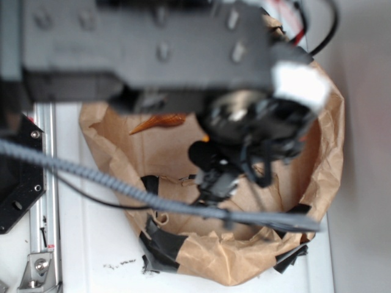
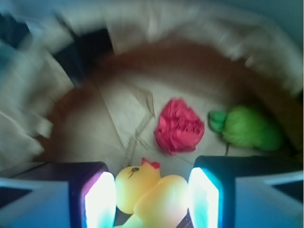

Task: Grab the yellow duck.

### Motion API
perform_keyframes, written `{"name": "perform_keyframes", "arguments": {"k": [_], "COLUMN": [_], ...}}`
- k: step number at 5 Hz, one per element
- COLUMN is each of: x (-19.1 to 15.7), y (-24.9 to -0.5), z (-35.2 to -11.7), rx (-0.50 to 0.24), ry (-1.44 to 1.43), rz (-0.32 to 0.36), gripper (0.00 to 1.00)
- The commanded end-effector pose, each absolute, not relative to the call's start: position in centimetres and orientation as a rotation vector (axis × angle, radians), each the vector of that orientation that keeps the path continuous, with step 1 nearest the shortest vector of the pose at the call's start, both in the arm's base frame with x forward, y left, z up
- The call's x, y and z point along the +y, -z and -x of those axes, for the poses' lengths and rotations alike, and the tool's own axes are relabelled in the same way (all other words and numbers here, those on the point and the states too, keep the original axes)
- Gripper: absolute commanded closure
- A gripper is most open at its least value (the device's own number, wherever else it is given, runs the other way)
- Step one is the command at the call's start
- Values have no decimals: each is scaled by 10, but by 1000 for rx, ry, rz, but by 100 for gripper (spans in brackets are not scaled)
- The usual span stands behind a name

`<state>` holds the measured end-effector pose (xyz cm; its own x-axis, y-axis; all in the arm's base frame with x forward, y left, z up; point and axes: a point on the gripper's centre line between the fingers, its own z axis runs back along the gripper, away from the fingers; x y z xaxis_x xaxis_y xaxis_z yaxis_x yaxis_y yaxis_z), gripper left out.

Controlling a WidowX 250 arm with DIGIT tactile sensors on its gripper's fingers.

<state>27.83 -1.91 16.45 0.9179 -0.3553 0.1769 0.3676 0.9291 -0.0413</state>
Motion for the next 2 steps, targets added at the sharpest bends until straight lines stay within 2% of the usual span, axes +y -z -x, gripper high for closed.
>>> {"name": "perform_keyframes", "arguments": {"k": [1, 2], "x": [-14, -9], "y": [-170, -166], "z": [-269, -266], "rx": [-292, -270], "ry": [188, 155], "rz": [34, 24], "gripper": [100, 100]}}
